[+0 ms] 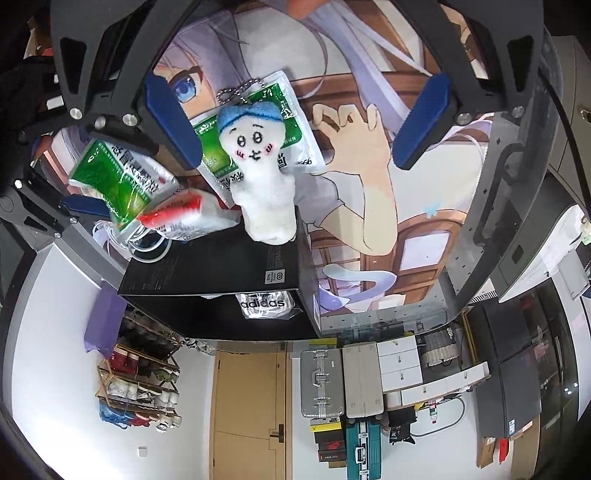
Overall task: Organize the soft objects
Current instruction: 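Move the left gripper to the white plush doll while the right gripper grasps the green sachet, then grasp the white plush doll with the left gripper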
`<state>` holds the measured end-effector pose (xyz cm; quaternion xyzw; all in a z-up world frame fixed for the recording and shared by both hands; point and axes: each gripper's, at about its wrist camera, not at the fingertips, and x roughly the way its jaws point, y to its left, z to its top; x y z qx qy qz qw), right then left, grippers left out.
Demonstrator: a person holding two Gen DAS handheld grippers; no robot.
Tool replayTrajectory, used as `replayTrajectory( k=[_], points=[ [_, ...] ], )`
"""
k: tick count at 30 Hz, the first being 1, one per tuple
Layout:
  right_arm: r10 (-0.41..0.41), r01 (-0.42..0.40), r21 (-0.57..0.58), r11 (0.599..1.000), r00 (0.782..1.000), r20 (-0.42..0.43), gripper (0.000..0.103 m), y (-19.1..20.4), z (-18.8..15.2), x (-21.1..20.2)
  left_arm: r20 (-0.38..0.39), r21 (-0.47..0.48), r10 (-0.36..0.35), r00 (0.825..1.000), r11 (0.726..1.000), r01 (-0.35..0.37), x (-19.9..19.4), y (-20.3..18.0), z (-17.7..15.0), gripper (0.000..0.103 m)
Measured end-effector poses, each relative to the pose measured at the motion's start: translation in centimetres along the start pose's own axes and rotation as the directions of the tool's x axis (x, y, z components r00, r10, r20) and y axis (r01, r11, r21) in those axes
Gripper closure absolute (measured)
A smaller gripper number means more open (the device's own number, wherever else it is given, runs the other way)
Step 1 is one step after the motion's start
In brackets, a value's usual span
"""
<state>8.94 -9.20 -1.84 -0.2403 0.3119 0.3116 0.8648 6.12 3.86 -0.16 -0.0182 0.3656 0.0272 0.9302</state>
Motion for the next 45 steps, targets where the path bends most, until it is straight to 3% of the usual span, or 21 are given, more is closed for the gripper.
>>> replayTrajectory(
  k=[6,13,24,26,30,33,35,36,45],
  points=[
    [0.057,-0.059,0.053,0.997,0.998,0.031,0.056,-1.6,0.1,-0.7,-0.003,-0.004,0.001,1.000,1.000,-0.001,0.3,0.2,0.1,0.000],
    [0.095,-0.104,0.109,0.989,0.992,0.082,0.056,-3.3,0.0,-2.5,-0.006,0.001,0.002,1.000,1.000,-0.002,0.9,0.4,0.4,0.000],
    [0.017,-0.030,0.158,0.987,0.997,0.079,0.056,-6.0,-0.7,-3.1,-0.024,0.002,-0.006,1.000,1.000,0.006,2.0,0.9,1.1,0.003],
    [0.014,-0.027,0.163,0.986,0.996,0.085,0.056,-6.2,-0.9,-3.2,-0.029,0.004,-0.026,0.999,1.000,0.026,2.0,0.8,1.1,0.014],
    [0.014,-0.029,0.167,0.985,0.996,0.091,0.056,-6.1,-1.0,-3.5,-0.022,0.026,-0.035,0.999,0.999,0.035,1.8,0.2,0.9,0.025],
    [0.017,-0.032,0.166,0.986,0.996,0.091,0.056,-6.1,-1.0,-3.4,-0.013,0.046,-0.047,0.999,0.998,0.048,1.7,-0.3,0.9,0.045],
    [0.018,-0.033,0.165,0.986,0.995,0.093,0.056,-6.1,-1.0,-3.5,-0.007,0.053,-0.055,0.998,0.997,0.055,1.5,-0.5,0.8,0.065],
    [0.021,-0.036,0.164,0.986,0.996,0.092,0.056,-6.0,-1.1,-3.5,-0.004,0.054,-0.062,0.998,0.997,0.062,1.4,-0.5,0.9,0.069],
    [0.021,-0.038,0.164,0.986,0.994,0.104,0.056,-6.0,-1.0,-3.6,0.038,0.027,-0.077,0.996,0.997,0.076,-0.2,-0.2,1.1,0.071]
  ],
)
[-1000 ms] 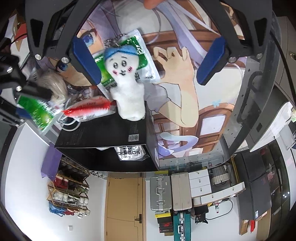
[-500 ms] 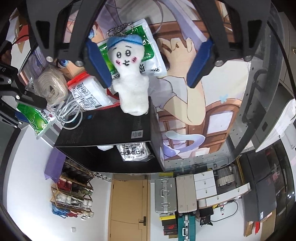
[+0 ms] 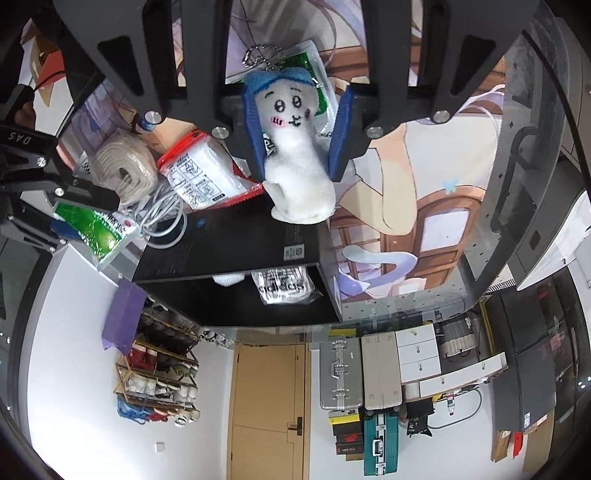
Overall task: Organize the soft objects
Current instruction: 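Grasp the white plush doll with the left gripper, then lower the doll and green sachet into the black box and open both grippers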
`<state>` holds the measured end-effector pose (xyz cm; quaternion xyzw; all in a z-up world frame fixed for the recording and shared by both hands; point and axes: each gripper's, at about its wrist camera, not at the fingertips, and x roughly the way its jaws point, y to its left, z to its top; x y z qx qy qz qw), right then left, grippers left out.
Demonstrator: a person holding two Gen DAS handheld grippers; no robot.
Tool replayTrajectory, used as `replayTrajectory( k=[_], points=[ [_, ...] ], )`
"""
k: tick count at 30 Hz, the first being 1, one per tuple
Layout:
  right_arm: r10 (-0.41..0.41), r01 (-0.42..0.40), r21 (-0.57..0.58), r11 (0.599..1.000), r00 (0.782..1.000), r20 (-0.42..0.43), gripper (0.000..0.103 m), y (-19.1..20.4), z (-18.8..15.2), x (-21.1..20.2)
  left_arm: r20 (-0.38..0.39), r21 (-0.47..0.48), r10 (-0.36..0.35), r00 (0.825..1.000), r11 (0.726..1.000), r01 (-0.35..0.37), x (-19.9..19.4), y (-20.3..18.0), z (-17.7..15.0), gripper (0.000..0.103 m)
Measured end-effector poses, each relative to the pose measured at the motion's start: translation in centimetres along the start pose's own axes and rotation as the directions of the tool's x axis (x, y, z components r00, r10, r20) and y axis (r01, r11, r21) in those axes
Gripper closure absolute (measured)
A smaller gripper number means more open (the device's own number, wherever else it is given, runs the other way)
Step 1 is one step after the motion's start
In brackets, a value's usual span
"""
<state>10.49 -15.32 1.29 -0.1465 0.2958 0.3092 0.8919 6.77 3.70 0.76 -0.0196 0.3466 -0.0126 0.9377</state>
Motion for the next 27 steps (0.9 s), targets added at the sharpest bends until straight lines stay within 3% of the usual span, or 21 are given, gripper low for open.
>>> replayTrajectory(
  k=[12,27],
  points=[
    [0.001,-0.002,0.013,1.000,0.999,0.047,0.056,0.1,0.8,-1.1,0.085,-0.030,-0.017,0.996,0.999,0.020,-3.0,0.6,2.0,0.071],
    [0.027,-0.035,0.081,0.996,0.995,0.091,0.056,-0.9,3.8,-1.6,0.126,-0.026,-0.059,0.990,0.998,0.063,-2.9,1.0,5.7,0.071]
  ],
)
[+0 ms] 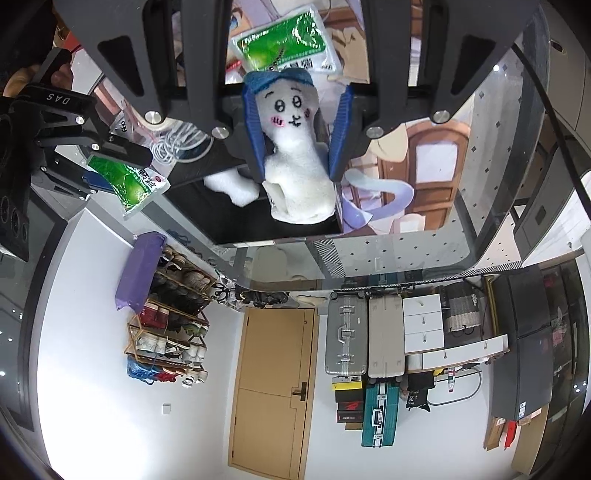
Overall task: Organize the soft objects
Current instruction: 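Lower the doll and green sachet into the black box and open both grippers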
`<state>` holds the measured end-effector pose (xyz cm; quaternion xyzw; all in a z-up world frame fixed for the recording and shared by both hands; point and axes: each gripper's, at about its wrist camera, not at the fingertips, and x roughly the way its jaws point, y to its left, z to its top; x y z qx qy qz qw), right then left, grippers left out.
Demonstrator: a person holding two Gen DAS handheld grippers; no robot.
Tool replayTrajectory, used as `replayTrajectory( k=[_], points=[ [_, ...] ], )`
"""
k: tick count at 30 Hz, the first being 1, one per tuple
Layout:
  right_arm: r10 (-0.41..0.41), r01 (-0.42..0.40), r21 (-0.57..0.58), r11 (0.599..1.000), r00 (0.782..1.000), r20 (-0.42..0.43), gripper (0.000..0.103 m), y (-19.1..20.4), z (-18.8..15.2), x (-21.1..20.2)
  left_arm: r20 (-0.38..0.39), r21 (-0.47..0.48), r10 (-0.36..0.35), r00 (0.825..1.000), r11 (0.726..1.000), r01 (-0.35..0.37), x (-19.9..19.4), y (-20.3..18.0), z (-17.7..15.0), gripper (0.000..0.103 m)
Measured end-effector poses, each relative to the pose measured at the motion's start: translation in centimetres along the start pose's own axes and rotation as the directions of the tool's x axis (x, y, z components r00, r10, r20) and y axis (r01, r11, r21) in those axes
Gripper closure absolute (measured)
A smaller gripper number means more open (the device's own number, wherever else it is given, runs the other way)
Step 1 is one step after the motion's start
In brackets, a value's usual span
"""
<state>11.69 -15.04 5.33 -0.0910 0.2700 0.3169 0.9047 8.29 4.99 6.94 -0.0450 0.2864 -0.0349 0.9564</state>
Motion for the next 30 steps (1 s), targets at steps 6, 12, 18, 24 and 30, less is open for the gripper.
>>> replayTrajectory(
  k=[6,12,18,24,30],
  points=[
    [-0.002,0.002,0.001,1.000,1.000,-0.027,0.056,-0.3,2.2,1.3,0.009,-0.005,-0.016,1.000,1.000,0.016,0.9,0.2,1.3,0.071],
    [0.009,-0.008,0.016,1.000,0.999,-0.045,0.056,-0.8,3.9,2.9,0.003,-0.002,-0.017,1.000,1.000,0.017,2.2,0.2,2.2,0.071],
    [0.005,-0.003,0.034,0.999,0.997,-0.076,0.056,-1.6,4.7,4.7,-0.019,0.008,-0.016,1.000,1.000,0.016,3.9,-0.3,2.8,0.071],
    [0.025,-0.019,0.053,0.998,0.994,-0.105,0.056,-2.0,5.0,6.4,-0.049,0.017,-0.014,0.999,1.000,0.015,6.1,-0.8,3.2,0.071],
    [0.016,-0.011,0.043,0.999,0.992,-0.126,0.056,-1.9,5.5,8.3,-0.079,0.016,0.004,0.997,1.000,-0.003,8.0,-0.5,3.1,0.071]
  ],
)
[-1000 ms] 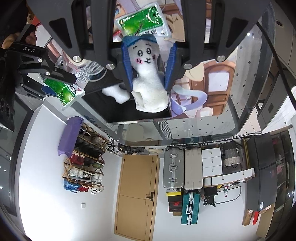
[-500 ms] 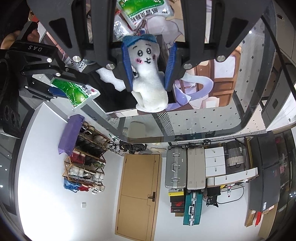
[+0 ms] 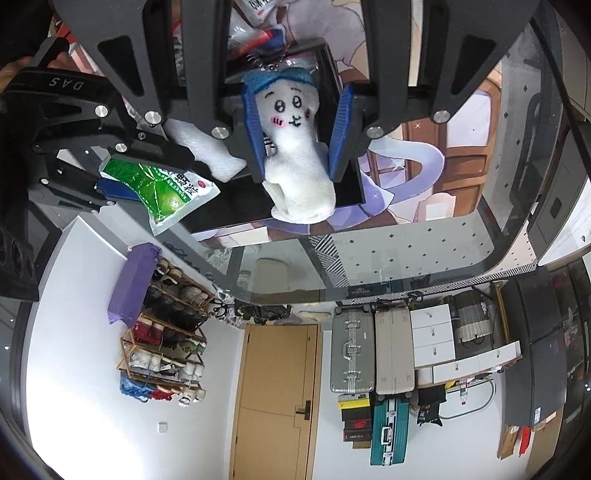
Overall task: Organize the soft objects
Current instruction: 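Lower the doll and green sachet into the black box and open both grippers, then withdraw both tools from the box toward the remaining items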
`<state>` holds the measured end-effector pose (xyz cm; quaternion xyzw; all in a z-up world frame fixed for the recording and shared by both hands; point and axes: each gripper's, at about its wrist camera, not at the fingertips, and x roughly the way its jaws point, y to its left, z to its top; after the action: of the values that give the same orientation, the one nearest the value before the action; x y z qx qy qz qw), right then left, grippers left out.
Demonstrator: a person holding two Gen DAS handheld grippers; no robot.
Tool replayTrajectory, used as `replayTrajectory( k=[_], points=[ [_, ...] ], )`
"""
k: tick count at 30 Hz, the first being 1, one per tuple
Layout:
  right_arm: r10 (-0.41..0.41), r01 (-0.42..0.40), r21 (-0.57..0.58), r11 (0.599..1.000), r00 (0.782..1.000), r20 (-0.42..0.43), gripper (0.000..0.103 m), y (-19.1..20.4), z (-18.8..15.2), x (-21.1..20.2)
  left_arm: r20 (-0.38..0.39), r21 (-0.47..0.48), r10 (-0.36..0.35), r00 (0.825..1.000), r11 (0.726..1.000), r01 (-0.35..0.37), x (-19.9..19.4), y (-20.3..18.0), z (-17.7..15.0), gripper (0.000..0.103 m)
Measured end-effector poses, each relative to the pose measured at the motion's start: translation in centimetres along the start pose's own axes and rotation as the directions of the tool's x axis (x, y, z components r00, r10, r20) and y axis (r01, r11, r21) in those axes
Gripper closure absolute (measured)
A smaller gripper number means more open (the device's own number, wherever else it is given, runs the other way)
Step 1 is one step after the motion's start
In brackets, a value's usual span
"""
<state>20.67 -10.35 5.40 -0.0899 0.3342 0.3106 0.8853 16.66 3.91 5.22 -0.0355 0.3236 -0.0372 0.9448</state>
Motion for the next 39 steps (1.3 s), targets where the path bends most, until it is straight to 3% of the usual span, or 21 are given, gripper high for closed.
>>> replayTrajectory(
  k=[17,22,24,25,27,29,32,39],
  points=[
    [-0.039,0.039,0.013,0.999,0.999,-0.022,0.056,-1.2,1.4,3.8,-0.036,0.061,0.013,0.999,0.998,-0.011,3.0,-1.1,0.7,0.071],
    [-0.070,0.070,-0.005,0.998,0.998,0.008,0.051,-1.4,1.5,2.8,-0.053,0.066,0.011,0.999,0.998,-0.007,2.8,-1.1,0.2,0.069],
    [-0.070,0.070,-0.001,0.998,0.997,0.019,0.039,-1.6,1.1,1.8,-0.049,0.057,0.008,0.999,0.998,-0.006,2.3,-0.9,0.0,0.062],
    [-0.067,0.067,0.001,0.998,0.997,0.028,0.031,-1.6,0.9,1.3,-0.041,0.053,0.010,0.999,0.999,-0.008,1.8,-0.9,-0.1,0.049],
    [-0.091,0.090,0.013,0.996,0.995,0.051,0.001,-1.6,0.4,-0.1,-0.019,0.047,-0.012,1.000,0.999,0.013,0.6,-1.0,-0.3,0.035],
    [-0.111,0.109,0.030,0.994,0.991,0.080,0.001,-1.8,-0.2,-1.8,0.002,0.050,-0.003,1.000,0.999,0.003,-0.4,-1.1,-0.4,0.003],
    [-0.129,0.126,0.042,0.991,0.988,0.082,0.001,-2.2,-0.9,-3.5,0.056,0.043,0.025,0.998,0.999,-0.027,-2.5,-1.3,-0.7,0.000],
    [-0.154,0.151,0.060,0.987,0.987,0.044,0.001,-2.4,-4.4,-6.2,0.054,0.002,0.022,0.998,1.000,-0.022,-4.7,-0.6,-2.2,0.000]
  ],
)
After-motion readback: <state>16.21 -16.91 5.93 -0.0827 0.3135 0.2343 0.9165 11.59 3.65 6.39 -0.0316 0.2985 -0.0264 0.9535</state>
